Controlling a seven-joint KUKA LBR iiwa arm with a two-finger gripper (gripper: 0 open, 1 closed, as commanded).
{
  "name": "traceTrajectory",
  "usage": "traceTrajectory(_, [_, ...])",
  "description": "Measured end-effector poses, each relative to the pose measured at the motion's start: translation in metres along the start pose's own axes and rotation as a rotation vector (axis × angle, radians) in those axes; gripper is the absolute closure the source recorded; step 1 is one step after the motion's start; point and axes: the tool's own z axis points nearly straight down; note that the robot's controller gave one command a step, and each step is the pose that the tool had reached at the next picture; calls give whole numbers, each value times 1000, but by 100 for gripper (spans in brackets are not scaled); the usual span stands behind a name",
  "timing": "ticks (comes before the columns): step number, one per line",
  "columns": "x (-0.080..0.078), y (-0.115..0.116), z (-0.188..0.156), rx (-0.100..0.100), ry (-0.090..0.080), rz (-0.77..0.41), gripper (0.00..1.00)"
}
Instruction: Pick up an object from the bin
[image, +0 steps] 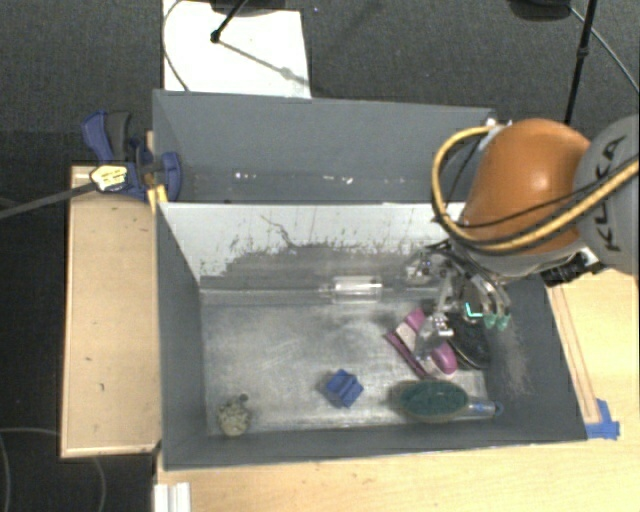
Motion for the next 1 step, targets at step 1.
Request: traceTrajectory(1, [52,-64,129,-8,-32,-532,0])
